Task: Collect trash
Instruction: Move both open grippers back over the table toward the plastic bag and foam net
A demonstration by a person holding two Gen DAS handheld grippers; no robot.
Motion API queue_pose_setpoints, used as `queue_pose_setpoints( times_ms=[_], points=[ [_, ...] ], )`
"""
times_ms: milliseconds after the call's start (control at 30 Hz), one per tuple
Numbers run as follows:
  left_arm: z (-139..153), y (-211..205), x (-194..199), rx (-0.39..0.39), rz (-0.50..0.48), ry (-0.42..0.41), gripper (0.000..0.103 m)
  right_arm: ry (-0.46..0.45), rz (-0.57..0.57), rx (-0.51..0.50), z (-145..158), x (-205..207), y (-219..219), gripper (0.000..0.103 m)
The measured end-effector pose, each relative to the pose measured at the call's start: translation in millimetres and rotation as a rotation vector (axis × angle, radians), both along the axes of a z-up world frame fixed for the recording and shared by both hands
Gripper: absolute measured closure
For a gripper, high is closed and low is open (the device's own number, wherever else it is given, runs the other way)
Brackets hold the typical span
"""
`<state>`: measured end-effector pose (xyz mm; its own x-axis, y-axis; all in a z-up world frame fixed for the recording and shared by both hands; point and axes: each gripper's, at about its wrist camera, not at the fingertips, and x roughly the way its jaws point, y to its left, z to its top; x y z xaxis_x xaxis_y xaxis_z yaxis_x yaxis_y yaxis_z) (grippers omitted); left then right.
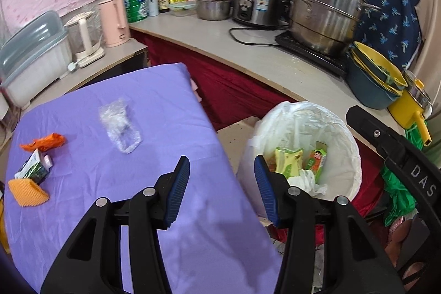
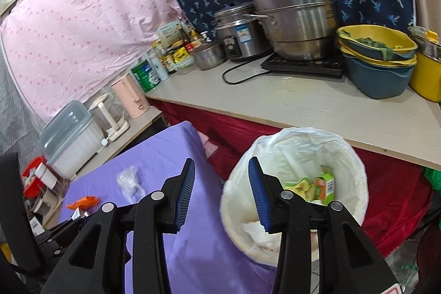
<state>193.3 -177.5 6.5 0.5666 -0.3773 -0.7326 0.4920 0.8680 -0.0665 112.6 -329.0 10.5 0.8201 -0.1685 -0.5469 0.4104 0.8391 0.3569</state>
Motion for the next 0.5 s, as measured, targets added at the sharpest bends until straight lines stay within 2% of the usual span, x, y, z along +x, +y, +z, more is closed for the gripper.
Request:
queue_pose_setpoints(
  times_ms=[333, 400, 500],
  points=[
    [-15.0, 101.0, 28.5, 0.005, 0.176, 0.028, 0.053, 0.035, 0.127, -0.004, -9.2, 42.4, 71.6, 0.063],
    [-17.7, 121.8, 32.6, 0.009, 0.218, 0.025, 0.044, 0.045, 0.155, -0.005, -12.8, 51.1, 86.7, 0.063],
    [-22.0, 155.5, 38.7, 0.023, 0.279, 0.013, 0.041, 0.056, 0.197, -0.002, -17.5, 65.6, 109.8, 0.063]
  ],
)
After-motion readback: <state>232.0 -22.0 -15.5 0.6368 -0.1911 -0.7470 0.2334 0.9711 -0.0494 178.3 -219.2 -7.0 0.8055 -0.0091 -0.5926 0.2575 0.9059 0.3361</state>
